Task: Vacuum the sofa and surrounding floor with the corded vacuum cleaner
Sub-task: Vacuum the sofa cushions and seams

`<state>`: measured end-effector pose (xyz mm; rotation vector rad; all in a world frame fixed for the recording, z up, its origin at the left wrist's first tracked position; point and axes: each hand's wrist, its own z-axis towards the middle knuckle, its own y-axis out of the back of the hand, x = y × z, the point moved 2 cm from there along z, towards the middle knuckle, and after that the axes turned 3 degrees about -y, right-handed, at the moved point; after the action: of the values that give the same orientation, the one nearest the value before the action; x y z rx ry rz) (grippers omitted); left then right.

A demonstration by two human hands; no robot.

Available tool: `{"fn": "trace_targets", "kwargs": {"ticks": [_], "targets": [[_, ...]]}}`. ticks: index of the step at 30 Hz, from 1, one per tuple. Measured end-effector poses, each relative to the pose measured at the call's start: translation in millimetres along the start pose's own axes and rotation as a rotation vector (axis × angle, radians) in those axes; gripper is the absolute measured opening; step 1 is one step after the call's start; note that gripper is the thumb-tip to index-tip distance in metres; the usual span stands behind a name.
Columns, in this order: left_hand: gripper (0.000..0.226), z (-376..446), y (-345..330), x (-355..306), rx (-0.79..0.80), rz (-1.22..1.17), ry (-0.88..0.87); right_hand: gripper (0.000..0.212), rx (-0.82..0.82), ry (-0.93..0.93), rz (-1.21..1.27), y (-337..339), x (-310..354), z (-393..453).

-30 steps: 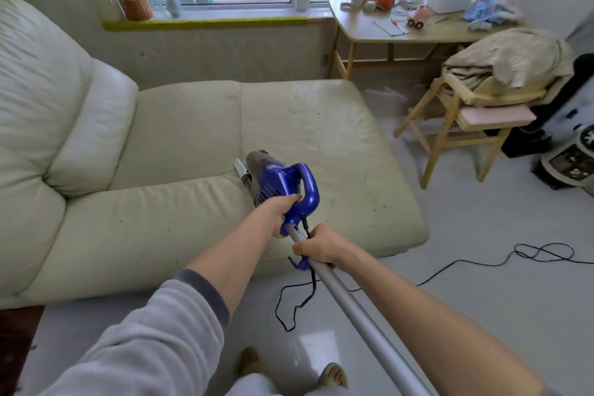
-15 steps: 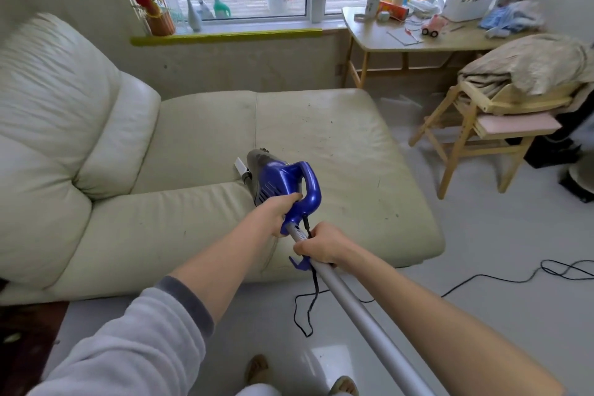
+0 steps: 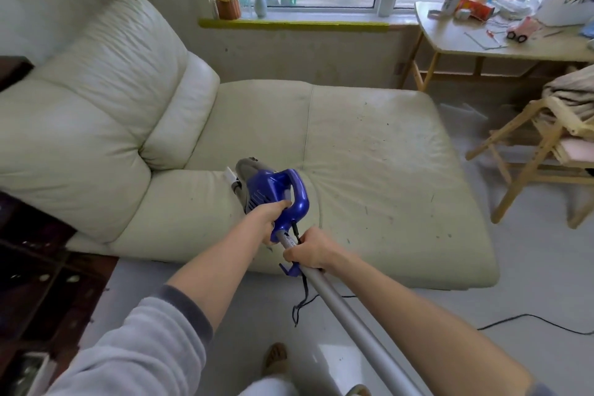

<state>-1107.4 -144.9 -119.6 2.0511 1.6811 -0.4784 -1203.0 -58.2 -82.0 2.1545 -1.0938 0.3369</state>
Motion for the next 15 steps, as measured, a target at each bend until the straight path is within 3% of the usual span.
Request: {"fn": "trace_targets", "kwargs": {"ticks": [8,12,15], "targets": [[0.044,2,-35,-4,0.068,0.059,-0.030,0.012,-0.057,-0.051,0.125,11,-21,-7],[0.045,-5,-74,-5,0.129,0.109,-0.066,0.028,-0.127,-0.092,0.250,26,-48,-20],[0.049,-15,-107,1,0.169,0.125,-0.100,0.024,-0.165,-0.105,0.312,39,-74,-37]]}}
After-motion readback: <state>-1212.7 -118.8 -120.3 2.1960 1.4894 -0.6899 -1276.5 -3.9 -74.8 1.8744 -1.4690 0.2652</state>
